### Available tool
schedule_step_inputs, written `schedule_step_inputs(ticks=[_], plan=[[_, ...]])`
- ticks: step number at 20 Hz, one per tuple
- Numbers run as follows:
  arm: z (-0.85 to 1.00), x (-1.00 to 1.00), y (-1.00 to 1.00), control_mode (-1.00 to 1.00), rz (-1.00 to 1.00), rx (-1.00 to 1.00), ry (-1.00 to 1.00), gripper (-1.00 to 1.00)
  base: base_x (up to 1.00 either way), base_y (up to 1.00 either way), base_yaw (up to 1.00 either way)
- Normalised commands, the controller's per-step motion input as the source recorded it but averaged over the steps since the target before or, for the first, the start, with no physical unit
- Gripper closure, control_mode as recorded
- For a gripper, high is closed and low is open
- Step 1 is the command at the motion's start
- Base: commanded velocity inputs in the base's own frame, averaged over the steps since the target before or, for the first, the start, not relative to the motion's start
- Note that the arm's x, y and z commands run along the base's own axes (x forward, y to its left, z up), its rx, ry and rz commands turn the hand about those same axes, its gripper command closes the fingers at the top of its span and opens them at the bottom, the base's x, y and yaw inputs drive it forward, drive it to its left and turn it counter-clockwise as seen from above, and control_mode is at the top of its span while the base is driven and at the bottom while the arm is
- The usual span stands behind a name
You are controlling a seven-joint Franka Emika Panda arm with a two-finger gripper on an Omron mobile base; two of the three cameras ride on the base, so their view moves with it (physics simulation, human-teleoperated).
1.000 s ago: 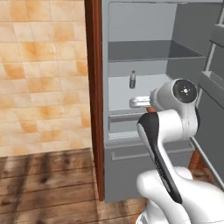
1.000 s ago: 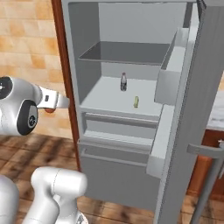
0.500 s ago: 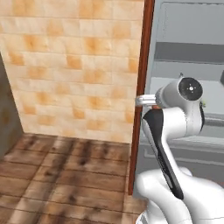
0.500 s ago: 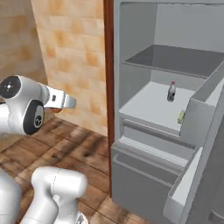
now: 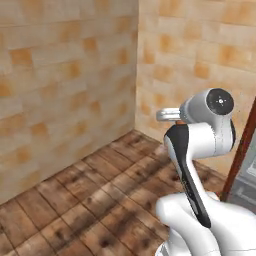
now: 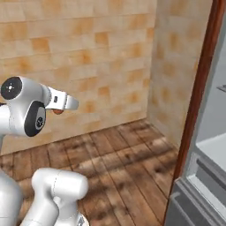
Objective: Pick the egg and butter from the fridge and place them by the bowl for mixing.
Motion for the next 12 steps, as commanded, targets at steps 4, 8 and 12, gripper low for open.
schedule_step_inputs(ticks=[4,8,12], plan=[[0.00,0.00,0.00,1.00,0.00,0.00,0.00,1.00,0.00,0.11,0.96],[0.00,0.00,0.00,1.00,0.00,0.00,0.00,1.00,0.00,0.11,0.96],[0.00,0.00,0.00,1.00,0.00,0.00,0.00,1.00,0.00,0.12,0.95]])
